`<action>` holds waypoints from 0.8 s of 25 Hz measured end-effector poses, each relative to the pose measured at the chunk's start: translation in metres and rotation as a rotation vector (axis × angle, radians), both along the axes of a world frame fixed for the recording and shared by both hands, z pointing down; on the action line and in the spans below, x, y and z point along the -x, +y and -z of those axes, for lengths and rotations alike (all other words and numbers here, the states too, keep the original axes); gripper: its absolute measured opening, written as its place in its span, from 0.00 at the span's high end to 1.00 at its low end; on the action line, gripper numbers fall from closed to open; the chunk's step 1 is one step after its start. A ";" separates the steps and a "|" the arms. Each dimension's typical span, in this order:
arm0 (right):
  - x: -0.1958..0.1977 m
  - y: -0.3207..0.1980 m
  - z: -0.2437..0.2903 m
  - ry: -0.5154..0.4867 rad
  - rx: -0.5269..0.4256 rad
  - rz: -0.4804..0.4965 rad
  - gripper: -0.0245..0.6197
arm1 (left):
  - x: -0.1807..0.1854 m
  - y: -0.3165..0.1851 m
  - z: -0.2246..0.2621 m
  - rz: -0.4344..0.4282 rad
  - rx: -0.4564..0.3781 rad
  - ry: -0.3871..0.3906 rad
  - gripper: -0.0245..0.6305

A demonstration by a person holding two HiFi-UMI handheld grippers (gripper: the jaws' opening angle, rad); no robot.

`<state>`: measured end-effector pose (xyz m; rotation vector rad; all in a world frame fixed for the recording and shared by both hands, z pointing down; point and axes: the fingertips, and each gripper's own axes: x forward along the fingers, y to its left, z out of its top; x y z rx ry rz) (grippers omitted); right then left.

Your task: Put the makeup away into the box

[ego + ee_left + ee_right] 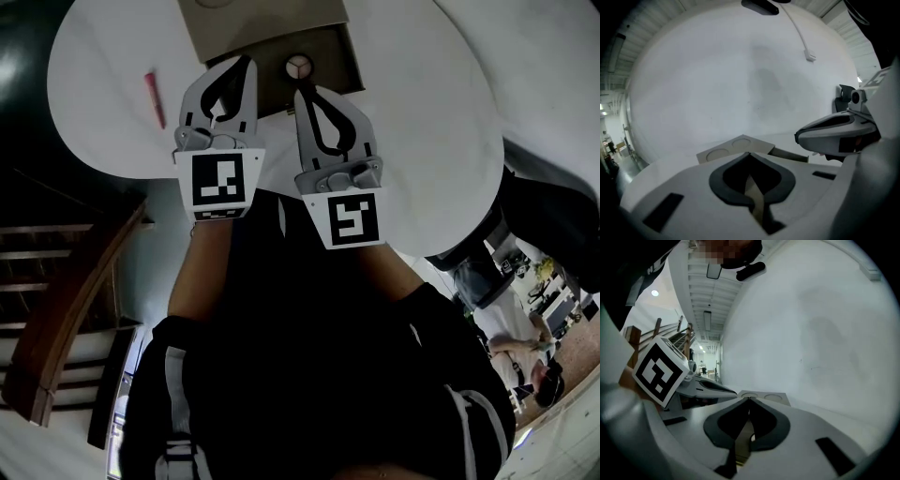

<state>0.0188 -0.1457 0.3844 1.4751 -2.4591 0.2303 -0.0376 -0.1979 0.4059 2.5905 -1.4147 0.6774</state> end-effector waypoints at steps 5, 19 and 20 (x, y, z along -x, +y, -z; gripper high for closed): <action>0.027 0.000 0.003 0.005 -0.009 0.055 0.93 | 0.041 0.007 0.013 0.092 -0.062 0.001 0.95; 0.087 0.003 0.005 0.031 -0.038 0.169 0.93 | 0.140 0.037 0.019 0.322 -0.077 0.009 0.95; 0.089 0.003 0.003 0.032 -0.035 0.174 0.93 | 0.144 0.039 0.018 0.331 -0.076 0.008 0.95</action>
